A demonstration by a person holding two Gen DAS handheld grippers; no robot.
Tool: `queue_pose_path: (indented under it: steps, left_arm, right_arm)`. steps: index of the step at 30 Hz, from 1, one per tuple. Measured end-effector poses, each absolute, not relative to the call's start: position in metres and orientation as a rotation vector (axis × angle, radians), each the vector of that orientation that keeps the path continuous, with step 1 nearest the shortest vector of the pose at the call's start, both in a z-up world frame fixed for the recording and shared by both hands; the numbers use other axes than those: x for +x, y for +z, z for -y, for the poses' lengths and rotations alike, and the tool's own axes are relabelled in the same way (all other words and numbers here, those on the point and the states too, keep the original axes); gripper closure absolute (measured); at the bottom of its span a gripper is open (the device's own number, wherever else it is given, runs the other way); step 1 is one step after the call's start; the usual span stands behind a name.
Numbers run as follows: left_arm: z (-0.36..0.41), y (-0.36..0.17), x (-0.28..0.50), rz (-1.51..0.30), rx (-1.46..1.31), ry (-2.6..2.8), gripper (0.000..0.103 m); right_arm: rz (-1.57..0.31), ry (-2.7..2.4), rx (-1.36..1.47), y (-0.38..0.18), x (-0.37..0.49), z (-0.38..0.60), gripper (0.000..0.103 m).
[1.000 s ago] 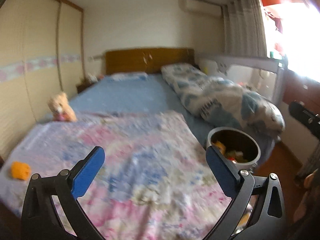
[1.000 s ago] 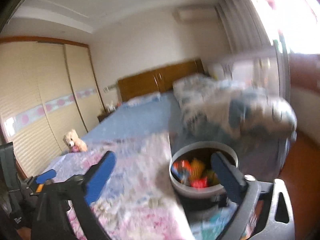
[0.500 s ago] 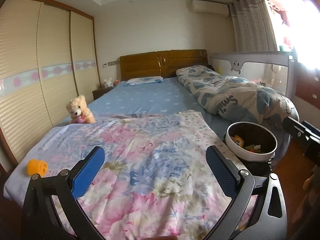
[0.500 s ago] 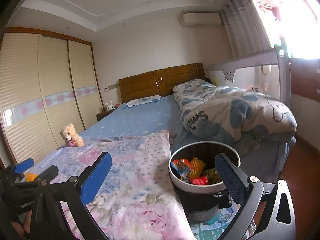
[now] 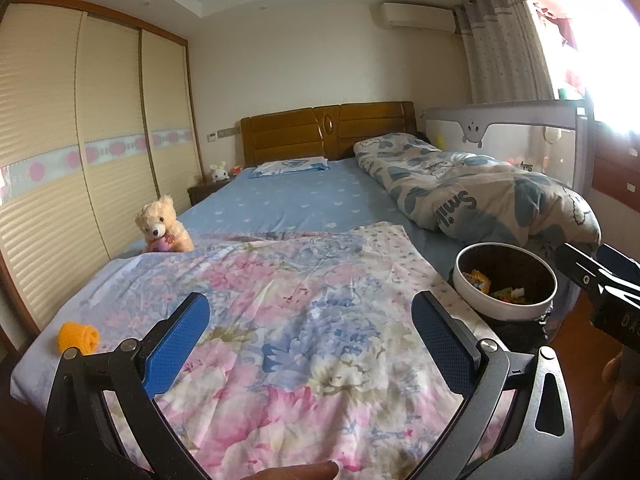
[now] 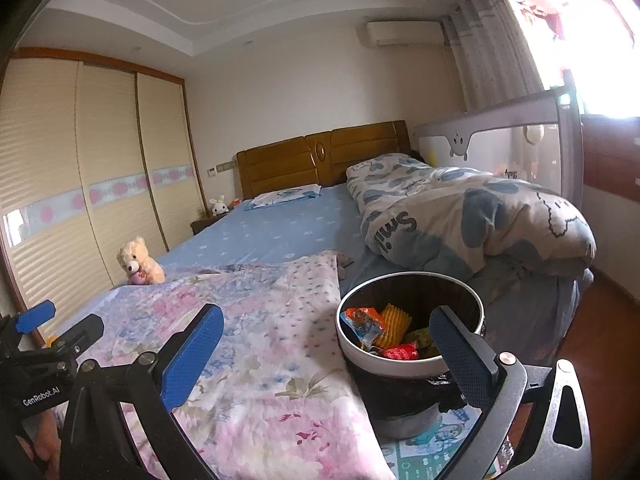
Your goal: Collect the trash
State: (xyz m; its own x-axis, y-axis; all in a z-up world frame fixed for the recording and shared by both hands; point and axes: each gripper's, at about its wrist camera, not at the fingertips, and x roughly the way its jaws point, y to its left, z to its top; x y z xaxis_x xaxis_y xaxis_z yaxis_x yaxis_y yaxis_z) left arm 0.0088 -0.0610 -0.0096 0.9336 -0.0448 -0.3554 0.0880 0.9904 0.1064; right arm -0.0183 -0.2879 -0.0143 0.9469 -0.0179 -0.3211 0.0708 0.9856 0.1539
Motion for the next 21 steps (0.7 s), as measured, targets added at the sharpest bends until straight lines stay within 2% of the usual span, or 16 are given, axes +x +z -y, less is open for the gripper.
queue_pose_path:
  steps: [21]
  left_arm:
    - [0.049, -0.009, 0.008, -0.352, 0.106, -0.058, 0.0]
  right_arm:
    - [-0.314, -0.027, 0.132, -0.009, -0.02, 0.277, 0.0]
